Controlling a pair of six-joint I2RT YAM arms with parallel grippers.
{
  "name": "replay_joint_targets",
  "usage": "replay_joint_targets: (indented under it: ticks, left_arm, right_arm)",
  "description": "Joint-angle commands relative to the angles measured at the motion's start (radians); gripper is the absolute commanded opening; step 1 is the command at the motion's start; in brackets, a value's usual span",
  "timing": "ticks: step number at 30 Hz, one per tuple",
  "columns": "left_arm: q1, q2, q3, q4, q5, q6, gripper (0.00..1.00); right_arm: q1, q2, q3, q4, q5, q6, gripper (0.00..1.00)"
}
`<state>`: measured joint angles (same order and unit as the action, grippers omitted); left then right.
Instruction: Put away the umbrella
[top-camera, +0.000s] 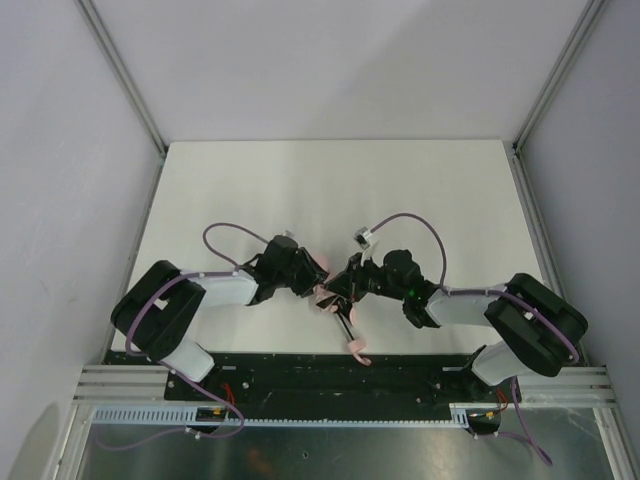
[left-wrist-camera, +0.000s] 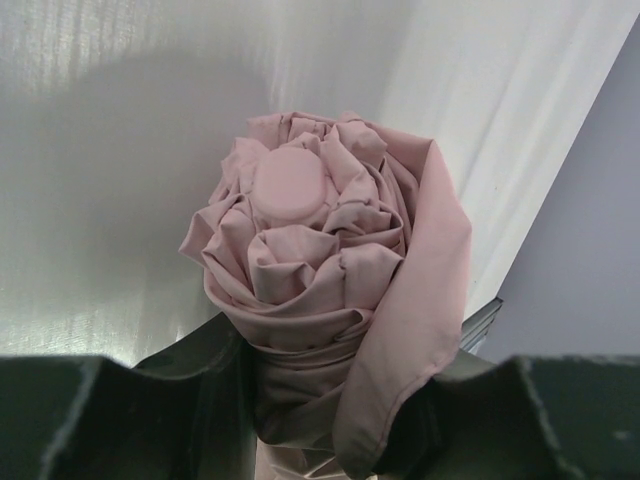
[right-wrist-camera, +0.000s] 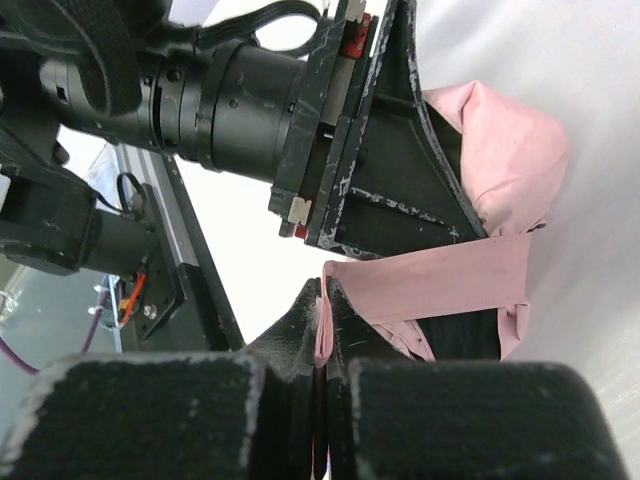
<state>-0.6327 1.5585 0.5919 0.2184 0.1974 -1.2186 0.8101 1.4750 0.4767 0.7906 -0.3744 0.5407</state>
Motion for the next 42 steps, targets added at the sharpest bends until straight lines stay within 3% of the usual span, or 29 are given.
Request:
replay_joint_targets:
  ticks: [1, 8, 15, 20, 28, 34, 38, 40, 42]
  left_arm:
    - [0.027, 0.023, 0.02, 0.122, -0.147, 0.012, 0.0]
    - [0.028, -0.001, 0.001, 0.377, -0.059, 0.035, 0.0]
    - [0.029, -0.07, 0.084, 0.452, -0.02, 0.098, 0.0]
    - [0.03, -0.108, 0.149, 0.55, 0.021, 0.115, 0.0]
    - [0.053, -0.169, 0.208, 0.731, 0.068, 0.129, 0.0]
    - [0.096, -0.187, 0.239, 0.874, 0.145, 0.147, 0.0]
    - [0.126, -0.186, 0.27, 0.954, 0.264, 0.174, 0.0]
    - [0.146, -0.183, 0.281, 0.998, 0.356, 0.173, 0.0]
    - [0.166, -0.178, 0.286, 1.058, 0.455, 0.15, 0.0]
  right_arm:
    - [0.108, -0.061, 0.063, 0.115, -0.292, 0.009, 0.0]
    - [0.152, -0.067, 0.199, -0.273, -0.172, -0.208, 0.0]
    - [0.191, -0.122, 0.361, -0.556, -0.064, -0.331, 0.01]
    - [0.207, -0.149, 0.475, -0.715, -0.069, -0.334, 0.11]
    - [0.208, -0.258, 0.63, -0.927, -0.061, -0.241, 0.4]
    - [0.184, -0.408, 0.76, -1.054, -0.083, -0.208, 0.5]
    - [0.048, -0.492, 0.851, -1.161, 0.05, -0.149, 0.6]
    - [-0.111, -0.505, 0.861, -1.163, -0.033, -0.097, 0.65]
    - [-0.276, -0.477, 0.86, -1.13, -0.226, -0.062, 0.69]
